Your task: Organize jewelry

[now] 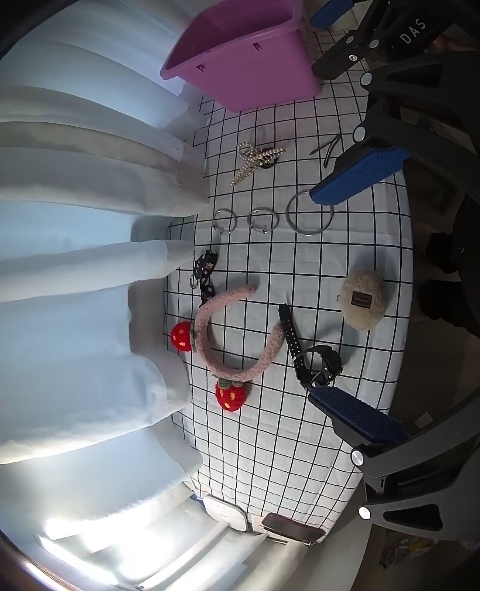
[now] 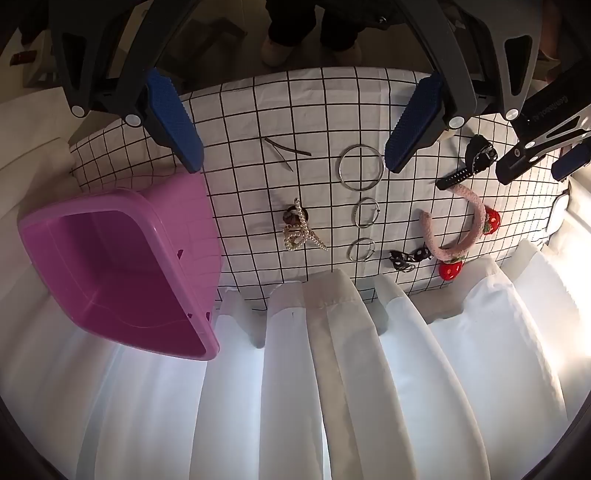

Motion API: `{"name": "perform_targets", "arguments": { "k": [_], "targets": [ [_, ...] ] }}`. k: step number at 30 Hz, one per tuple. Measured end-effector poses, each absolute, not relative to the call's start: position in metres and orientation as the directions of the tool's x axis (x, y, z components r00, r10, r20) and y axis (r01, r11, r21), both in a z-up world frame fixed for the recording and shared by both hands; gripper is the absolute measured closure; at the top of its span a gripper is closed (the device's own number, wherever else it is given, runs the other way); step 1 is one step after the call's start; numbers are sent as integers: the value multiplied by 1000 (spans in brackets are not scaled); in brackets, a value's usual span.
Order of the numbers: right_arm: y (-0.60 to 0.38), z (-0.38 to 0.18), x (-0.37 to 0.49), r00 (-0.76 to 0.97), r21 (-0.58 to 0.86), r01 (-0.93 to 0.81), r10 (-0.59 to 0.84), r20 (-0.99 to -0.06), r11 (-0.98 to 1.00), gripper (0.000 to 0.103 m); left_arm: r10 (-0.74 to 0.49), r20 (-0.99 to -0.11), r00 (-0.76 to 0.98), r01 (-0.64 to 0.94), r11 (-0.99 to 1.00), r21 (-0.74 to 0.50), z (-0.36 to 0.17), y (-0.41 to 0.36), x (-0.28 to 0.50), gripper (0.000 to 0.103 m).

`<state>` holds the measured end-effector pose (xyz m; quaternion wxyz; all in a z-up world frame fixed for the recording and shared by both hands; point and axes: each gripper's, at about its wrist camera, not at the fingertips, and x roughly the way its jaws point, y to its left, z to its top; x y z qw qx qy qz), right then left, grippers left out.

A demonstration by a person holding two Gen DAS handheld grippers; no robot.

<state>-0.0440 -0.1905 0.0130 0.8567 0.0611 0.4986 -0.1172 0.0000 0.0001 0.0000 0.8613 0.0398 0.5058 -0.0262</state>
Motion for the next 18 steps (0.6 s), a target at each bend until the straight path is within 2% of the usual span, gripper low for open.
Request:
{"name": "perform_targets", "arguments": {
  "k": [18],
  "targets": [
    [-189, 14, -46, 476, -8, 261, -137, -869, 965, 9, -3, -872, 489, 87, 995, 45, 3, 0, 0, 6]
  ]
}}
